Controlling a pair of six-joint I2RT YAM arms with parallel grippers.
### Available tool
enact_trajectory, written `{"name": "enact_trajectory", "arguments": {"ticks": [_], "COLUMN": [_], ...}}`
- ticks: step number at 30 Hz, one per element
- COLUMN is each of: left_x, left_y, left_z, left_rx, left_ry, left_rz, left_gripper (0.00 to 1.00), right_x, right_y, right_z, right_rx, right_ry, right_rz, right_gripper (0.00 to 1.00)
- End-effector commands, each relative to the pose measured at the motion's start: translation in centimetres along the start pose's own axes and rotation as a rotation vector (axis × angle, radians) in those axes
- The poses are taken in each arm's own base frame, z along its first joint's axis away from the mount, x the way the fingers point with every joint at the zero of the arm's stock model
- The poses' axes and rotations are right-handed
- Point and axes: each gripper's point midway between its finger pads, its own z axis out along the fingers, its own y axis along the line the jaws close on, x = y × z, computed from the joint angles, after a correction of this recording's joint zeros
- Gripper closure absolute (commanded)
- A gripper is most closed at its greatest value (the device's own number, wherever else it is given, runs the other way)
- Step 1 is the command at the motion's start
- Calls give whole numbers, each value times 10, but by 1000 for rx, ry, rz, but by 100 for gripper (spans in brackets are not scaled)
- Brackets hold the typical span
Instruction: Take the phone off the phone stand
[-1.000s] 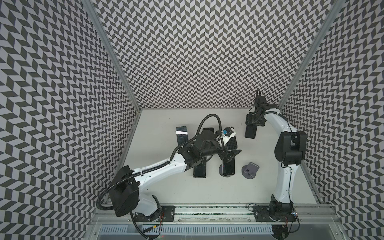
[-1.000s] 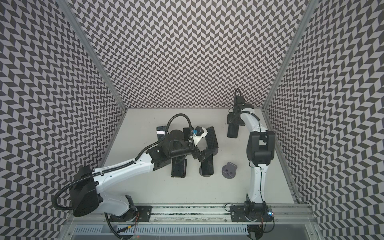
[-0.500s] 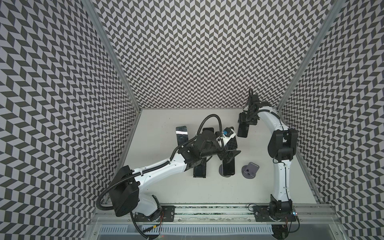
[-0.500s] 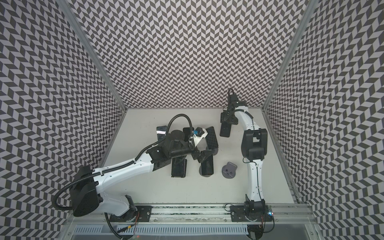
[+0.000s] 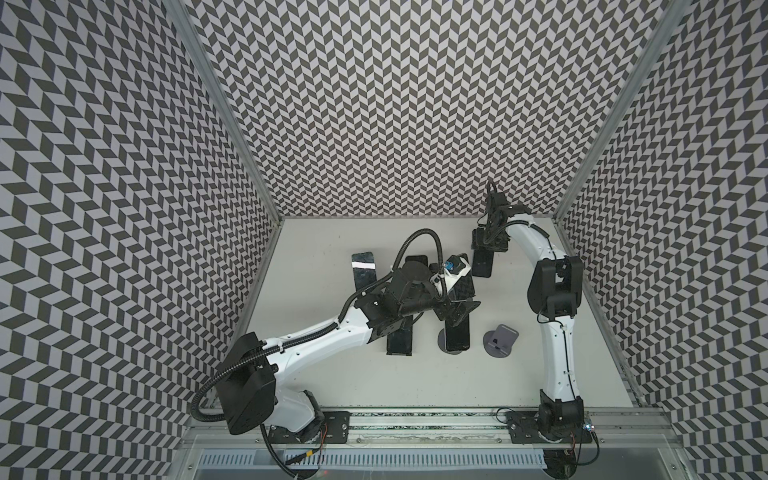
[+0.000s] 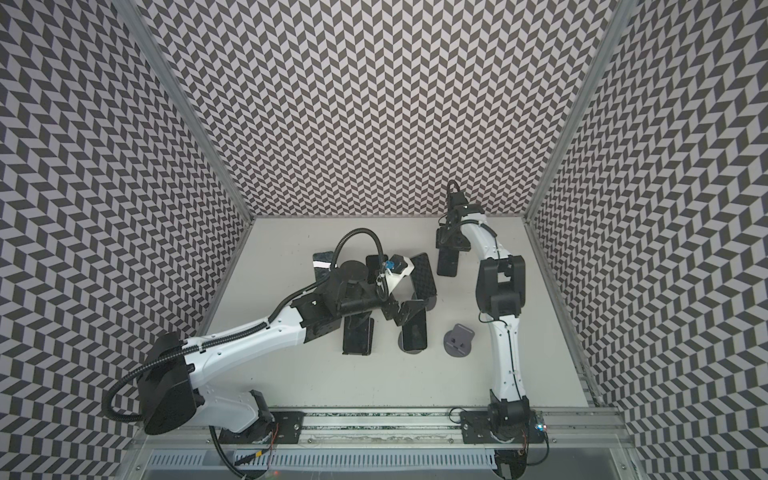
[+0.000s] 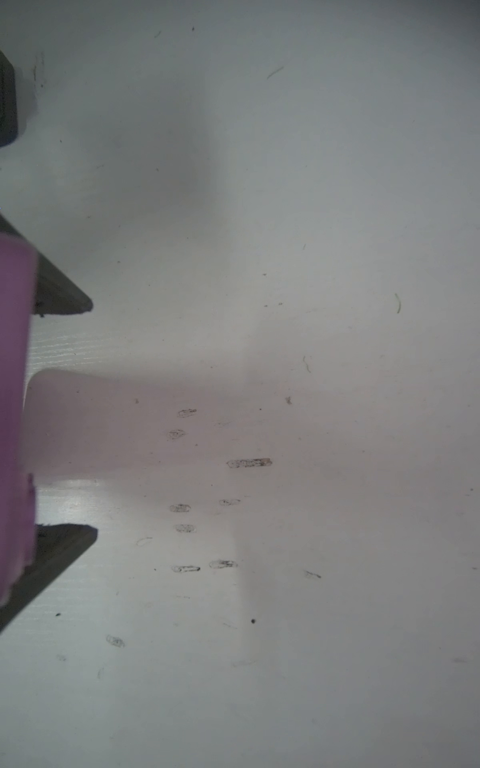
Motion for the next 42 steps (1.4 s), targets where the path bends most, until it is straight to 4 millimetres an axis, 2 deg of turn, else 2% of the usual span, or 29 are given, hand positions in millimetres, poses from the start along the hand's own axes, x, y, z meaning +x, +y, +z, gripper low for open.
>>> {"name": "enact_trajectory", "arguments": {"ticks": [1,9,33,42], "left_x": [-2,0,1,2], "left_y": [0,4,14,16], "left_z": [-8,-8,-8,-7], "left_rx": [-10,-27,-54,-60], "left_ry": [-2,1,0,4], "left_rz": [5,3,-13,-11], "left_gripper": [0,0,0,0], "right_x": [-18,-18,6,5], "right_y": [0,0,-12,-2], "right_z": [8,24,59,65], "right_rx": [6,3,28,-26], "right_ry": [-58,-44,44,45], "right_rz": [13,21,31,49], "right_gripper": [47,46,46,46]}}
